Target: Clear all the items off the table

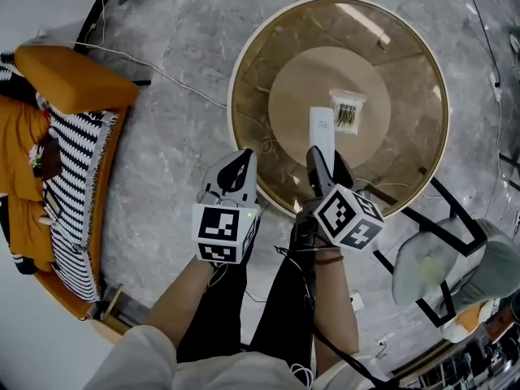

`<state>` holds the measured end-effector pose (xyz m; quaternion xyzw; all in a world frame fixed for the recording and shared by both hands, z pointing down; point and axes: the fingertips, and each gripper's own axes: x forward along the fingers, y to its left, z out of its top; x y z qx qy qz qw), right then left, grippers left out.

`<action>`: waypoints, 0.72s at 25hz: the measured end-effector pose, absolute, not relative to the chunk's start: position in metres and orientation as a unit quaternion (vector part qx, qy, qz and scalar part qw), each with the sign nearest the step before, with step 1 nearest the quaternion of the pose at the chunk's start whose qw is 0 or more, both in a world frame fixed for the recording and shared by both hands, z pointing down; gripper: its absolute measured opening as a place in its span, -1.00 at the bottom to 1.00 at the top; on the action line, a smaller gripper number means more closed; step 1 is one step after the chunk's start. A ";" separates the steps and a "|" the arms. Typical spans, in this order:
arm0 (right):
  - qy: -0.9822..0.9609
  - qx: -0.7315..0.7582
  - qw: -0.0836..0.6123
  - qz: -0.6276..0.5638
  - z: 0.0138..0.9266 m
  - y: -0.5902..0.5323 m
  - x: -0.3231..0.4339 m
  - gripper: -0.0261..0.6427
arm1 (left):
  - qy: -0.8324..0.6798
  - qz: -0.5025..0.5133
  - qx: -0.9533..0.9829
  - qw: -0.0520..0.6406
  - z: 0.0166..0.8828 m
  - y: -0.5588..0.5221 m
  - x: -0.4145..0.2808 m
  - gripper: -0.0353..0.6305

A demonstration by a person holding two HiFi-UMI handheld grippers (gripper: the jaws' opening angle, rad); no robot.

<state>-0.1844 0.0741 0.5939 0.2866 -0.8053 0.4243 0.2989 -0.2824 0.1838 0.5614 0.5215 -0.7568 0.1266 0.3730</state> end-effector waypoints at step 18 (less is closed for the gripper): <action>-0.709 0.291 0.107 0.633 0.589 0.068 -0.122 -0.22 | -0.728 0.146 0.559 0.370 0.561 0.161 -0.220 -0.88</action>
